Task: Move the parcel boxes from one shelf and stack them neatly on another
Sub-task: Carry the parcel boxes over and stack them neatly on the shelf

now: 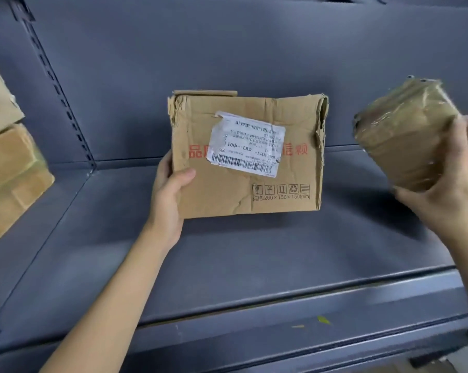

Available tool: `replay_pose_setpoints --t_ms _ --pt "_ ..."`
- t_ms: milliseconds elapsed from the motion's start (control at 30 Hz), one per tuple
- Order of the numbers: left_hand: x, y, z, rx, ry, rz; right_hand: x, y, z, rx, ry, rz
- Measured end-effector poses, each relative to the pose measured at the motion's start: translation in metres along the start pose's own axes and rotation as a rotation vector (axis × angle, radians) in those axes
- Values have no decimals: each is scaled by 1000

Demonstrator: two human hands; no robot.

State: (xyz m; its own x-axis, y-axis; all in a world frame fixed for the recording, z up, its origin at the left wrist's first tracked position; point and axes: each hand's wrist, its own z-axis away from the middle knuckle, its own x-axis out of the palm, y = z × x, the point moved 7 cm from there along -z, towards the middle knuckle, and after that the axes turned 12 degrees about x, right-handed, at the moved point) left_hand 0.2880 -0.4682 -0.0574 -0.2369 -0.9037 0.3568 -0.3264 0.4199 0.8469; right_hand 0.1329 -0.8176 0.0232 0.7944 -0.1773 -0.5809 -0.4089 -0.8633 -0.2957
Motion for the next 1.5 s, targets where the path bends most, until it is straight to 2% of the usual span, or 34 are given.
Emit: replay_pose_setpoints --t_ms 33,133,267,333,400,500,567,667,1000,1100,1167,1233,1300,1367,1433,1500 --pt "-1 -1 -1 -5 4 -19 6 2 15 -52 -75 -47" --pt "-2 -4 -1 -8 -2 -36 48 -6 32 -163 -205 27" --pt "-4 -6 3 -15 -8 -33 62 -5 37 -93 -310 -17" --pt "-4 -6 4 -13 -19 -39 53 -10 28 51 -356 -189" --pt "0 -5 7 -9 -28 -48 36 -26 19 106 -360 -379" --pt "2 -2 11 4 -44 -66 14 -66 16 58 -369 -638" --pt "0 -1 13 -1 -78 -78 17 -91 19 44 -458 -786" --pt "-8 2 17 -14 -119 -99 33 -122 27 53 -617 -865" --pt "-28 9 31 -1 -107 -134 42 -135 44 53 -505 -916" --pt "-33 7 27 -20 -86 -322 50 -135 51 58 -476 -860" --pt "-35 11 20 6 -79 -544 59 -137 53 43 -481 -843" --pt "-31 28 16 150 -77 -833 65 -141 52 9 -470 -753" --pt "-16 55 13 437 -93 -1121 66 -148 47 -89 -350 -526" --pt "3 67 4 643 -222 -1366 64 -161 43 -227 -214 -342" --pt "13 60 -13 640 -372 -1444 69 -176 40 -356 -179 -258" --pt "15 55 -29 595 -415 -1437 76 -186 37 -426 -163 -217"
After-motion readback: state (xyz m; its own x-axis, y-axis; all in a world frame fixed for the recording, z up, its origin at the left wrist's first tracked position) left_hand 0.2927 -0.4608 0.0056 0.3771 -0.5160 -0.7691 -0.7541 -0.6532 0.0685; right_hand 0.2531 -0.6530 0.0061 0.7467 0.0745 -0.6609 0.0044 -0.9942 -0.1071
